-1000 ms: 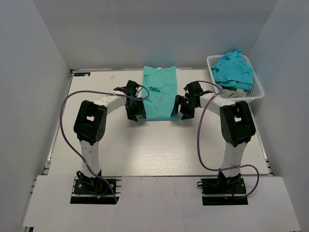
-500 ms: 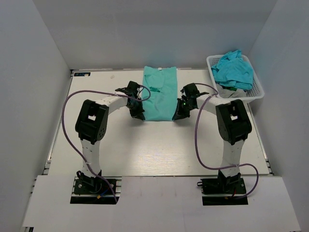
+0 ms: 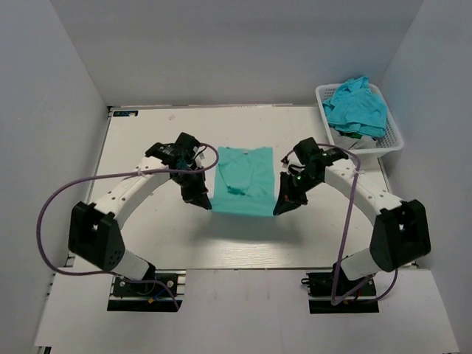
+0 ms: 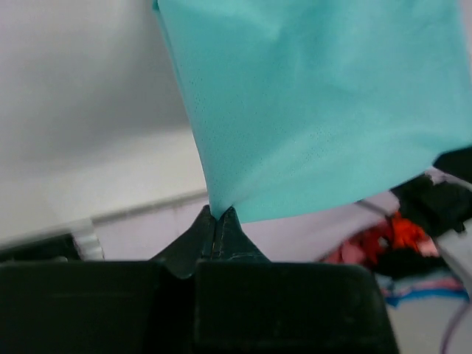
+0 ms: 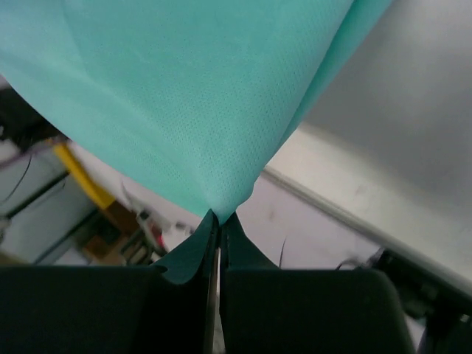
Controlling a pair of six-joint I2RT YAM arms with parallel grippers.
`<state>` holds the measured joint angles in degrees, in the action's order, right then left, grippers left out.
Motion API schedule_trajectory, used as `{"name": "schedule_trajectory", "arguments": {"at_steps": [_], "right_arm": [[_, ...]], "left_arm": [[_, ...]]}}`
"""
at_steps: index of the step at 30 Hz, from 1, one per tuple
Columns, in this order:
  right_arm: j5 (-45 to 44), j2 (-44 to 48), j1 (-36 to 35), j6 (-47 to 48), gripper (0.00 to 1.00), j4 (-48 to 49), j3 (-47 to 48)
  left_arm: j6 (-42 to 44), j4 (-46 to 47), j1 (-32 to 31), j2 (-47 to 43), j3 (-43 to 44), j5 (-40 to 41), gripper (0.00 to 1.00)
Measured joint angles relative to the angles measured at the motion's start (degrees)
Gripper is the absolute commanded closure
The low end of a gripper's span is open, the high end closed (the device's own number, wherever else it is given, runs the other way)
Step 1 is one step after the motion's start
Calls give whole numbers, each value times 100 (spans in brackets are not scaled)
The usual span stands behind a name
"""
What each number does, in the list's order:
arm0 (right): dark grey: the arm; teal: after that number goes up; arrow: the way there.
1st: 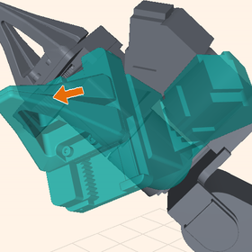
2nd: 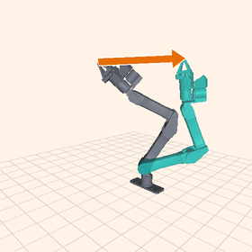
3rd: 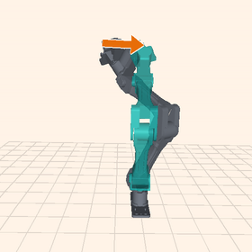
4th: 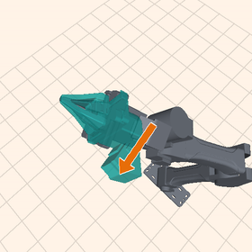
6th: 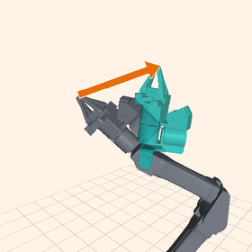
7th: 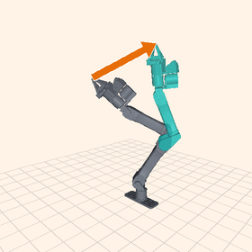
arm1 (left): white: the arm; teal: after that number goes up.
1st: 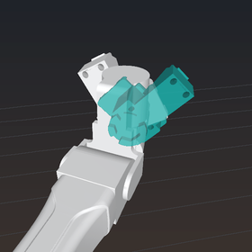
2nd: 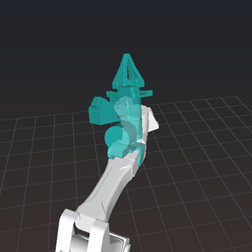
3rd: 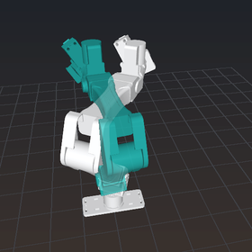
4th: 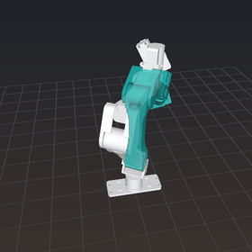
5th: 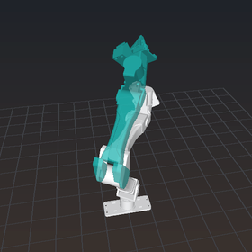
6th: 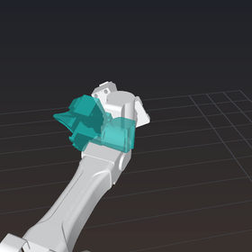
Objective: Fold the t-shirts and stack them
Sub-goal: Fold the long partially folded tshirt into a neat square
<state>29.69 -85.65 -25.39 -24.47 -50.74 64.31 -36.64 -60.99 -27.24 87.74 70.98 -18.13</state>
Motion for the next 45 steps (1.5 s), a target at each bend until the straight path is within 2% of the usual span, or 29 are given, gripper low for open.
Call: {"name": "schedule_trajectory", "arguments": {"at_steps": [3, 7, 13, 18, 22, 31, 45], "right_arm": [[444, 380, -17, 240, 100, -835, -35], [1126, 737, -22, 498, 100, -1563, -39], [1871, 1040, -9, 675, 100, -1967, -44], [1845, 791, 26, 807, 100, -2120, 251], [1611, 507, 87, 839, 100, -2065, 737], [1237, -125, 422, 662, 100, -1471, 951], [1204, -1062, 1064, 433, 100, -302, 1123]], "left_arm": [[-74, -695, -31, -479, 42, -343, 100], [-131, -1235, -63, -564, 442, -614, 100], [-201, -1484, -63, -780, 778, -782, 100], [-221, -1663, -59, -549, 1408, -595, 100], [-212, -1587, -26, -267, 2000, -214, 100], [-155, -1191, 37, 396, 2037, 282, 100], [-243, -138, 103, 1565, 2728, 986, 100]]}}
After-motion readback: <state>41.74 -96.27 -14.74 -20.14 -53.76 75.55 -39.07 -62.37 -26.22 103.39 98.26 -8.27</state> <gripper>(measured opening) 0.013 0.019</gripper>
